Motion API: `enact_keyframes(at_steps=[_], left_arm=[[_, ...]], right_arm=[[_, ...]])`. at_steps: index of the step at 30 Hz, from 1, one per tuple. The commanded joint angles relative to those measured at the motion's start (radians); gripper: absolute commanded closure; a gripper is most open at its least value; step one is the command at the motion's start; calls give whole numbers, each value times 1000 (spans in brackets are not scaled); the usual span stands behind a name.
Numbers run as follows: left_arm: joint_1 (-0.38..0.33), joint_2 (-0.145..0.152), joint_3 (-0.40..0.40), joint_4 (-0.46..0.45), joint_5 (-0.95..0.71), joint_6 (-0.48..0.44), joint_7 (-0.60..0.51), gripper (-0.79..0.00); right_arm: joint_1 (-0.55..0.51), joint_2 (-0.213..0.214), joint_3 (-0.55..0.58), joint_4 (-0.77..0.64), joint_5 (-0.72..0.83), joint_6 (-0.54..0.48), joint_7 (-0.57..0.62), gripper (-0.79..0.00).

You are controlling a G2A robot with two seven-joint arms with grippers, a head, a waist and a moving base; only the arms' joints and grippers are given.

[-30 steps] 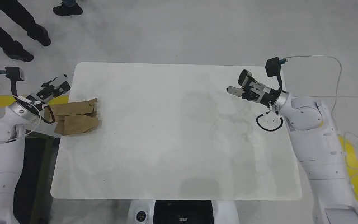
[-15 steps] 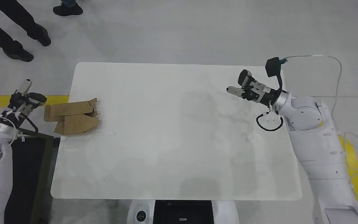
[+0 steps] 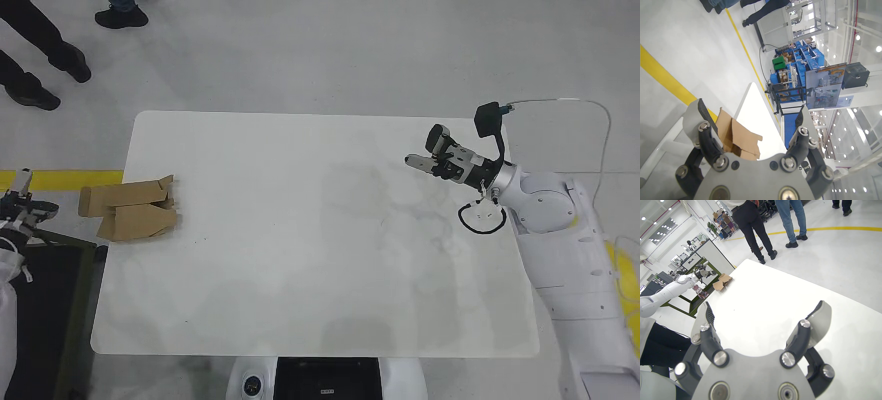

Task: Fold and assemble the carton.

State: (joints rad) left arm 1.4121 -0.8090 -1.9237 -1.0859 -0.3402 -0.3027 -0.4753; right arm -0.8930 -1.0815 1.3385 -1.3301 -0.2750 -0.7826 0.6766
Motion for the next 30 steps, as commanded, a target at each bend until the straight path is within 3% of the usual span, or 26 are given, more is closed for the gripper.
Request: enact_keyframes(at_steps=[1, 15, 16, 19, 20, 22, 24, 30], left_arm=[[5, -3, 11, 13, 12, 21, 11, -785], [-60, -30, 129, 129, 13, 19, -90, -785], [-78, -33, 140, 149, 14, 15, -94, -736], [-114, -39, 162, 193, 13, 0, -96, -468], [-129, -41, 169, 208, 11, -11, -101, -431], [-154, -44, 182, 241, 14, -29, -117, -268], [-178, -47, 191, 272, 8, -48, -130, 0], [-233, -57, 212, 349, -10, -104, -154, 0]], right_arm=[[0, 0, 0, 0, 0, 0, 0, -785], [0, 0, 0, 0, 0, 0, 0, -785], [0, 0, 0, 0, 0, 0, 0, -785], [0, 0, 0, 0, 0, 0, 0, -785], [0, 0, 0, 0, 0, 0, 0, -785], [0, 0, 0, 0, 0, 0, 0, -785], [0, 0, 0, 0, 0, 0, 0, -785], [0, 0, 0, 0, 0, 0, 0, -785]])
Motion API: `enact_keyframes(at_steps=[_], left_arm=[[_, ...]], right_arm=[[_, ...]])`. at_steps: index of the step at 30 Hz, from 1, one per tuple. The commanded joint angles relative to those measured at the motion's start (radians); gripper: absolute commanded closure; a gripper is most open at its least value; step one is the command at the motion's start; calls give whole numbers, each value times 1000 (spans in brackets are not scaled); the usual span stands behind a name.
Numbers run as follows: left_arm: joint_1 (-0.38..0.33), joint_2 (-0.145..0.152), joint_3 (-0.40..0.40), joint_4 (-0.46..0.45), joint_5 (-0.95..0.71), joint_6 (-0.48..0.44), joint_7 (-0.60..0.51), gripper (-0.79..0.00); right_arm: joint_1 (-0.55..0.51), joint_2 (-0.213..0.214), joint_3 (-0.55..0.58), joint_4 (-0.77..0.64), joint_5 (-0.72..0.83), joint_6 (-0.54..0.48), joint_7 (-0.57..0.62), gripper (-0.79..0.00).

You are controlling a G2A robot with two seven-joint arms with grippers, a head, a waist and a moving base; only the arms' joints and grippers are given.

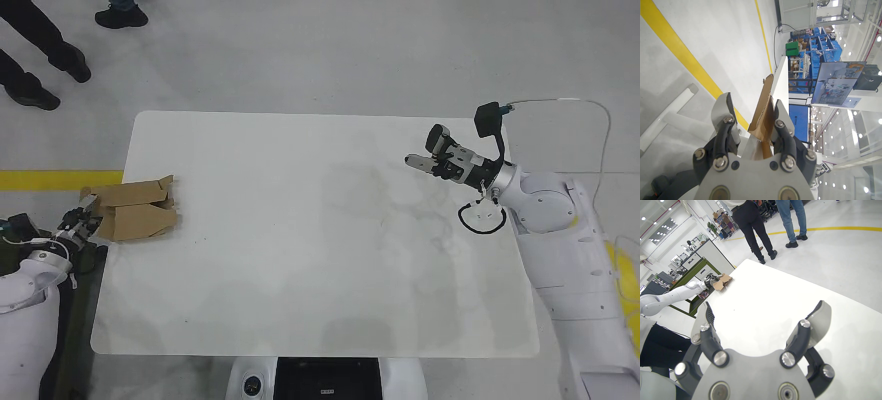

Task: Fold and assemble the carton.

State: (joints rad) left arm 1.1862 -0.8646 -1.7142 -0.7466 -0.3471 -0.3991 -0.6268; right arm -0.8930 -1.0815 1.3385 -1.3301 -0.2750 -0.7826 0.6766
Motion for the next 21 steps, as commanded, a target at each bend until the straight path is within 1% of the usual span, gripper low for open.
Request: enact_keyframes(at_steps=[1, 5, 9, 12, 17, 21], left_arm=[[-14, -3, 4, 21, -9, -19, -5, 0], [-45, -6, 5, 41, -23, -68, -24, 0], [-75, -1, -10, 22, -23, -106, -50, 0], [-100, 8, -27, -14, -10, -132, -76, 0], [-146, 20, -43, -81, 7, -151, -134, 0], [-203, 23, -25, -166, 12, -127, -193, 0]], right_arm=[[0, 0, 0, 0, 0, 0, 0, -785], [0, 0, 0, 0, 0, 0, 0, -785], [0, 0, 0, 0, 0, 0, 0, -785], [0, 0, 0, 0, 0, 0, 0, -785], [0, 0, 0, 0, 0, 0, 0, -785], [0, 0, 0, 0, 0, 0, 0, -785]])
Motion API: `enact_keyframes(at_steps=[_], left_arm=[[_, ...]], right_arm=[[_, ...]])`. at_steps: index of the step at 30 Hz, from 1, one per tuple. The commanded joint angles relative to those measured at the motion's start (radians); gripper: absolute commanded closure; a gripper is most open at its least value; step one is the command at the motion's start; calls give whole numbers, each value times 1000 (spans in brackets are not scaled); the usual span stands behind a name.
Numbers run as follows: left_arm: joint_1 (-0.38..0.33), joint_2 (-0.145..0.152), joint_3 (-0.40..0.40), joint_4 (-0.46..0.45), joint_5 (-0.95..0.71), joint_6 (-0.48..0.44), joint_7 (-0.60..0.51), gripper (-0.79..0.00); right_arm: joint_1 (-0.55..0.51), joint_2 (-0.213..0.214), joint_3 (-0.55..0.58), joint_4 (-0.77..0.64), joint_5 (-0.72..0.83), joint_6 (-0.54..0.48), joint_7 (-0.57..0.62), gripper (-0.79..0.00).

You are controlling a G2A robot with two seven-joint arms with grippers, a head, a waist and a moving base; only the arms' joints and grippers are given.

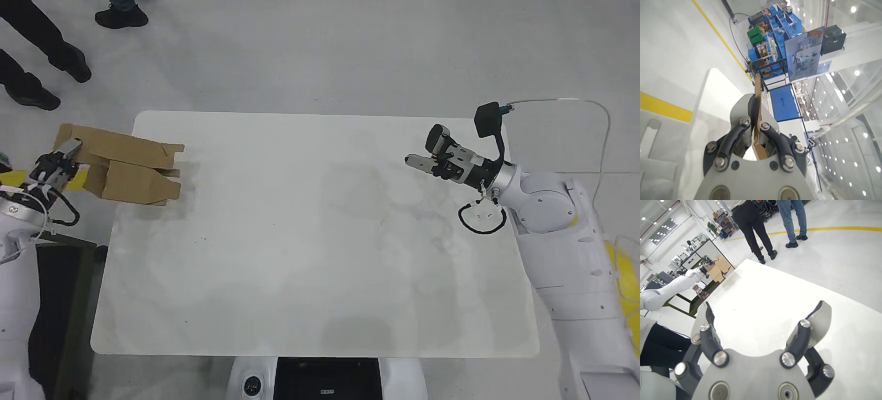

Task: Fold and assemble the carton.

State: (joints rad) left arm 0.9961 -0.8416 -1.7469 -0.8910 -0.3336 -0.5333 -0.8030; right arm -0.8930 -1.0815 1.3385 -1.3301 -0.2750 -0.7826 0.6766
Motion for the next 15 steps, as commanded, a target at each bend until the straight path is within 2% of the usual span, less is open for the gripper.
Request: enact_keyframes(at_steps=[1, 9, 15], left_arm=[[-25, -1, 18, -38, -1, 15, -33, 0], [-120, -24, 160, -173, -19, 53, -124, 0], [-206, -50, 287, -153, -12, 35, -161, 0]], right_arm=[[0, 0, 0, 0, 0, 0, 0, -785], [0, 0, 0, 0, 0, 0, 0, -785], [0, 0, 0, 0, 0, 0, 0, -785]])
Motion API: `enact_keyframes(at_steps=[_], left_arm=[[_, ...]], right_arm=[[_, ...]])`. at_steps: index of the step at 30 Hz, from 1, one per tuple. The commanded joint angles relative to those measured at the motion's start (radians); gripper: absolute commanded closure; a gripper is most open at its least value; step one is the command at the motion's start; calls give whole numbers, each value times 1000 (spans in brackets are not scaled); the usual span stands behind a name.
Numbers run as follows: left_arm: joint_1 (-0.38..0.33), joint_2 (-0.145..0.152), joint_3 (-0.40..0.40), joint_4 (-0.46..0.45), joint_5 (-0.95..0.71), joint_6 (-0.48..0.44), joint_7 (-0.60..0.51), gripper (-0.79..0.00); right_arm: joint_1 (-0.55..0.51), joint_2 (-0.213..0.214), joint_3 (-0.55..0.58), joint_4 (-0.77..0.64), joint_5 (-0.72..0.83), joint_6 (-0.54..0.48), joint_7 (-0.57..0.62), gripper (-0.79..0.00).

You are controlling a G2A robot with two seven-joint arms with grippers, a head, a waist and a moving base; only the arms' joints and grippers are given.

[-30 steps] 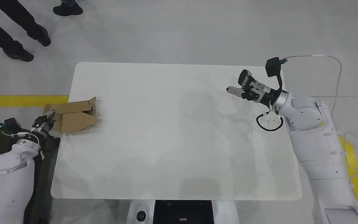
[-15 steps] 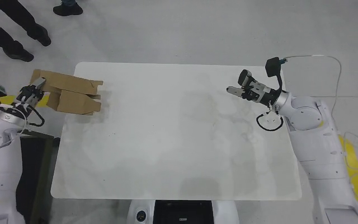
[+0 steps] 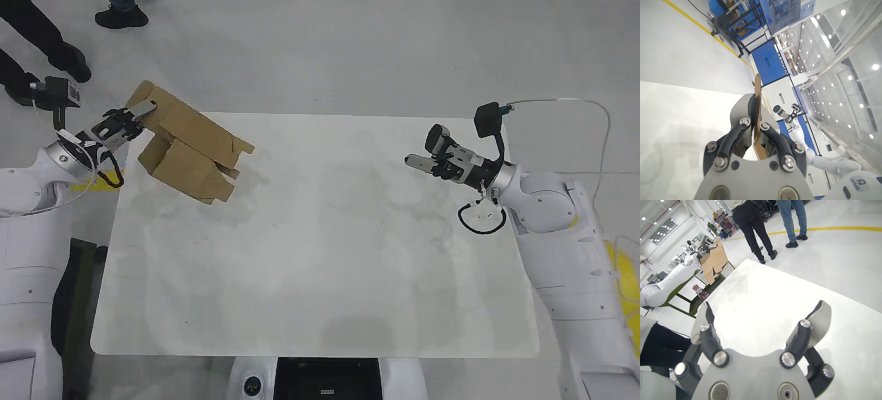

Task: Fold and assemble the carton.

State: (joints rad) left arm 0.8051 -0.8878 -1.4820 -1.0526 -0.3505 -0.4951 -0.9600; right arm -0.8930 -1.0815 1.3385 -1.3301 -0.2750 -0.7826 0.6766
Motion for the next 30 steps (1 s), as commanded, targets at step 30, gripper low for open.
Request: enact_keyframes(at_steps=[30], left_arm=[[-367, -185, 646, 17, -127, -91, -274, 0]], right_arm=[[0, 0, 0, 0, 0, 0, 0, -785]])
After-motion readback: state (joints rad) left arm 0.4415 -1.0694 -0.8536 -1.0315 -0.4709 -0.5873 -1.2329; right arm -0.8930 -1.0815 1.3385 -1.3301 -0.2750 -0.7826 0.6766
